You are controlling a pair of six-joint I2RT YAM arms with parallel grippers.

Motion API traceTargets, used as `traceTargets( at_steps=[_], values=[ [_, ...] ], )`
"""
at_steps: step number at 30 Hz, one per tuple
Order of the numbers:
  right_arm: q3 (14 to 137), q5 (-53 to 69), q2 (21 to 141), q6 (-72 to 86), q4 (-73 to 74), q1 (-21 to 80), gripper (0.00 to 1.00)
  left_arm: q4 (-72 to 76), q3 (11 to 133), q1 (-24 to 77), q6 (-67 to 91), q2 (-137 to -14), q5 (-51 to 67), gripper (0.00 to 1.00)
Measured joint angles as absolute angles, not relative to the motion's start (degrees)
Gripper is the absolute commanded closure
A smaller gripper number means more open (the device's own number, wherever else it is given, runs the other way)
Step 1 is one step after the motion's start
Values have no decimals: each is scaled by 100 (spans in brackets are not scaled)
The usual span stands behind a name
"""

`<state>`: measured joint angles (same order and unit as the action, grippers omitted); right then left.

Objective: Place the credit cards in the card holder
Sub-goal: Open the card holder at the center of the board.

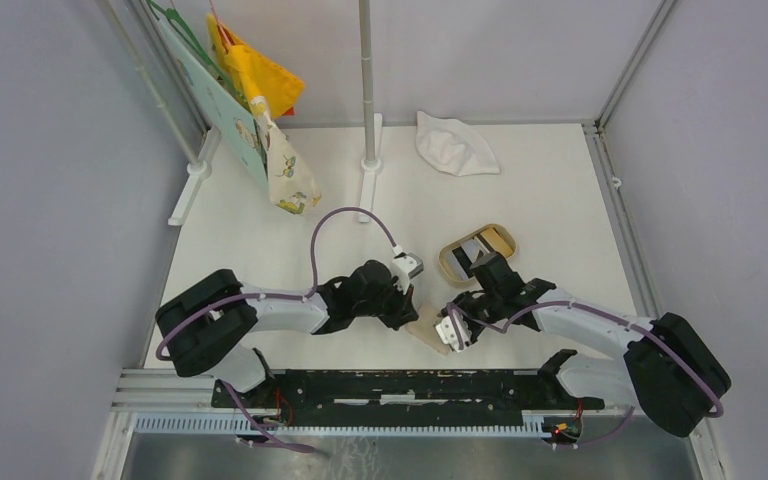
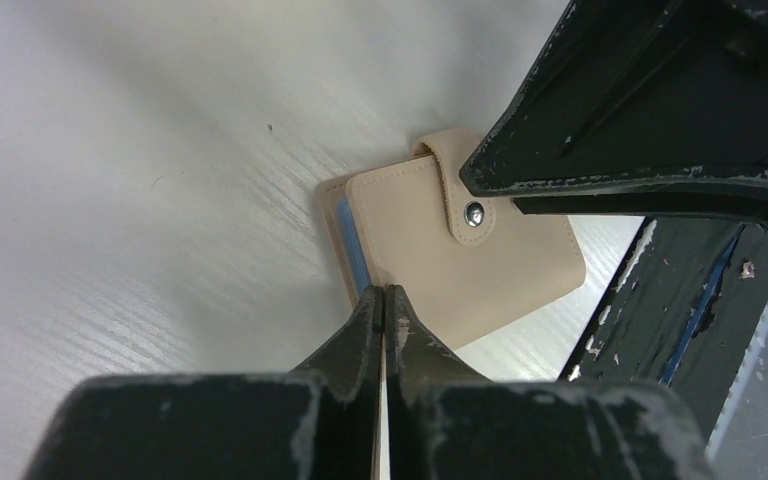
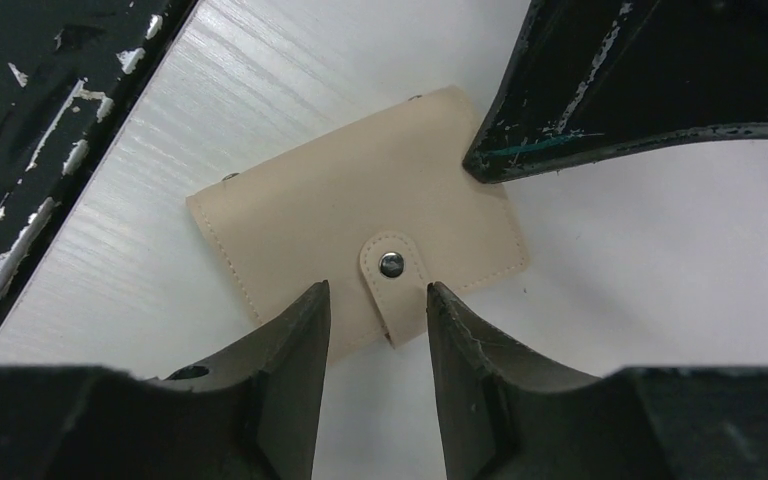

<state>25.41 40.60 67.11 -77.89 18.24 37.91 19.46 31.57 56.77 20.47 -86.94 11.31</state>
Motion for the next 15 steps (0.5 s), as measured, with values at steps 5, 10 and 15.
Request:
traceTargets(
  at_steps=[5, 10, 15],
  values=[
    [2585, 3905, 6805, -7714, 1767, 3907, 48, 1940, 3190, 5675, 2047, -8779, 1168, 98],
    [2700, 3785, 6908, -7701, 1820, 4012, 46, 1927, 3210, 5671, 2045, -8805, 1210, 98],
    [2985, 3636, 7155, -7708, 2106, 4132, 45, 1898, 3251, 5669, 2043, -8858, 1240, 98]
  ],
)
